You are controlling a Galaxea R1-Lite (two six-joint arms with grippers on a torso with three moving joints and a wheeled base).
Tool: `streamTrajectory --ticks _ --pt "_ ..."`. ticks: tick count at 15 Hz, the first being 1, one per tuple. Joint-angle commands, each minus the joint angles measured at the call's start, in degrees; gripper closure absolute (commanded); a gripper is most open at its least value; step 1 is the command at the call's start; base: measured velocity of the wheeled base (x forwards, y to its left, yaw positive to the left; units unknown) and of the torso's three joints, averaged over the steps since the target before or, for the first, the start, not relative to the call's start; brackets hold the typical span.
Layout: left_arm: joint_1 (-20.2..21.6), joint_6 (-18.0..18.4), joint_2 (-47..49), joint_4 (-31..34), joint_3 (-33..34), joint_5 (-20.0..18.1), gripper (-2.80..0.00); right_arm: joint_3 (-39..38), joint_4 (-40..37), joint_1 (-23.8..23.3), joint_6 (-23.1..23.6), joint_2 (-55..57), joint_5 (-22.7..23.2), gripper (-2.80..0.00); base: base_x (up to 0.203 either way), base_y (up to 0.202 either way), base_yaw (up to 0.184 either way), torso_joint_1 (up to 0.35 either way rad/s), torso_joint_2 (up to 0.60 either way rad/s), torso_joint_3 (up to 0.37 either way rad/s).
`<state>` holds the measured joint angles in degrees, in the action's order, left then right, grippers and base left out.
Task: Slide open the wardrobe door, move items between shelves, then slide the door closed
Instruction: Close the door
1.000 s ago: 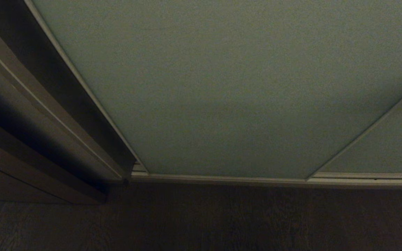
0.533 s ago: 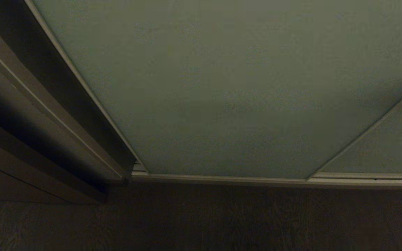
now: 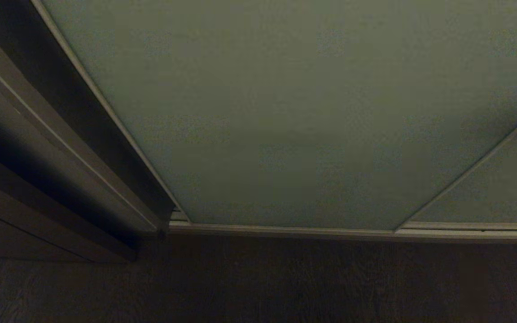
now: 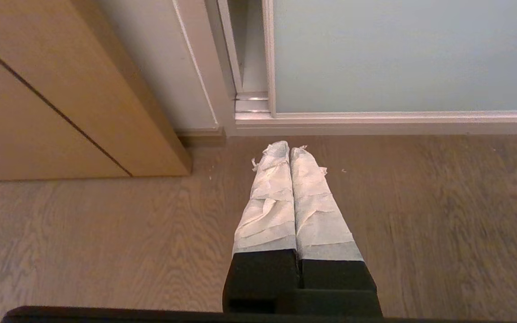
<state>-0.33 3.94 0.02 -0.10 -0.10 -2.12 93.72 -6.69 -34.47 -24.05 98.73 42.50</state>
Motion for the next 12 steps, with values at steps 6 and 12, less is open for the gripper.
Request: streamTrajectory --ticks 6,12 --pt "-0.02 0.02 -0.02 0.01 0.01 0.01 0.00 -1.15 0.01 2.62 -0.03 -0.69 -0.43 0.00 0.000 0.000 0.000 0.000 0.00 0.000" --pt "-0.02 0.02 -0.02 0.01 0.01 0.01 0.00 -4.25 -0.01 3.83 0.15 -4.28 -0.36 0.00 0.000 0.000 0.000 0.000 0.00 0.000"
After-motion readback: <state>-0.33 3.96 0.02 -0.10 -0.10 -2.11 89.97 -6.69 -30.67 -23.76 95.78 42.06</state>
